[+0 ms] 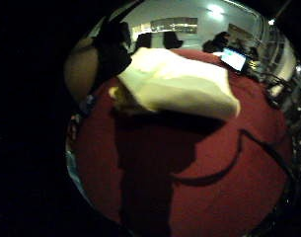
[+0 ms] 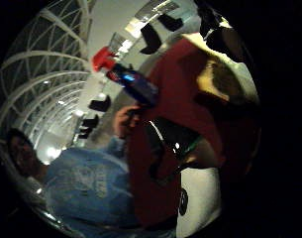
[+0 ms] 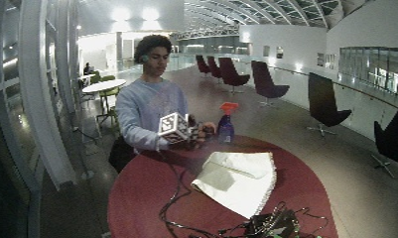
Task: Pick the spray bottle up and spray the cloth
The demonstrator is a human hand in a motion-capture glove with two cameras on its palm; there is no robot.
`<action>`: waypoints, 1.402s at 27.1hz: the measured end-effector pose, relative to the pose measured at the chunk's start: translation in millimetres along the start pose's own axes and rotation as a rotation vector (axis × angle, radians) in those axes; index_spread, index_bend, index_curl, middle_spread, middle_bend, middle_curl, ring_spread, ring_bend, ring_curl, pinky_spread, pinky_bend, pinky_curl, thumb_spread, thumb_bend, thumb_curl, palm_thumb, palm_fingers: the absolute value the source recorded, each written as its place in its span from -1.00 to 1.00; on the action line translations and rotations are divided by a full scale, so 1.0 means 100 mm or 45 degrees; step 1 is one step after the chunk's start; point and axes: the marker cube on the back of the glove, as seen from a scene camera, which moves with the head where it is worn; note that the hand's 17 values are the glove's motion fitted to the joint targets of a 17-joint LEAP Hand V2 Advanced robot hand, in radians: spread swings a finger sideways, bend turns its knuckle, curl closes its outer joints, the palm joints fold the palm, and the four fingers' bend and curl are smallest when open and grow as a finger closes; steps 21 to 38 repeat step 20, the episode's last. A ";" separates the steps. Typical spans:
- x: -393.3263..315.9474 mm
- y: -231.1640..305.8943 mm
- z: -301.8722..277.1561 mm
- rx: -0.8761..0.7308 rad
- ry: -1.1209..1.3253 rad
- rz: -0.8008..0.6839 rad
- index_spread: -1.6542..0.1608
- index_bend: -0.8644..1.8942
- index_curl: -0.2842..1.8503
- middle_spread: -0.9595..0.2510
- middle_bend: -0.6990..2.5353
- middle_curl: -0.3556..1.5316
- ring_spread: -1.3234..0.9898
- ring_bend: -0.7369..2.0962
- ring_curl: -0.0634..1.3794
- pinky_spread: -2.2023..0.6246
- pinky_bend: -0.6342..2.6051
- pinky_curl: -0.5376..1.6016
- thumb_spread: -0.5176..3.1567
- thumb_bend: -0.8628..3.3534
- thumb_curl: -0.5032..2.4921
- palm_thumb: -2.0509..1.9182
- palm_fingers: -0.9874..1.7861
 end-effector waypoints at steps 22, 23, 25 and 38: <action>1.34 0.60 -0.72 -0.026 0.269 0.304 0.47 -0.25 -0.41 0.51 -0.38 -0.18 0.14 -0.27 -0.45 0.72 -0.52 -0.26 -0.15 -0.60 -0.45 0.33 0.26; 1.34 0.60 -0.72 -0.026 0.269 0.304 0.47 -0.25 -0.41 0.51 -0.38 -0.18 0.14 -0.27 -0.45 0.72 -0.52 -0.26 -0.15 -0.60 -0.45 0.33 0.26; 1.34 0.60 -0.72 -0.026 0.269 0.304 0.47 -0.25 -0.41 0.51 -0.38 -0.18 0.14 -0.27 -0.45 0.72 -0.52 -0.26 -0.15 -0.60 -0.45 0.33 0.26; 1.34 0.60 -0.72 -0.026 0.269 0.304 0.47 -0.25 -0.41 0.51 -0.38 -0.18 0.14 -0.27 -0.45 0.72 -0.52 -0.26 -0.15 -0.60 -0.45 0.33 0.26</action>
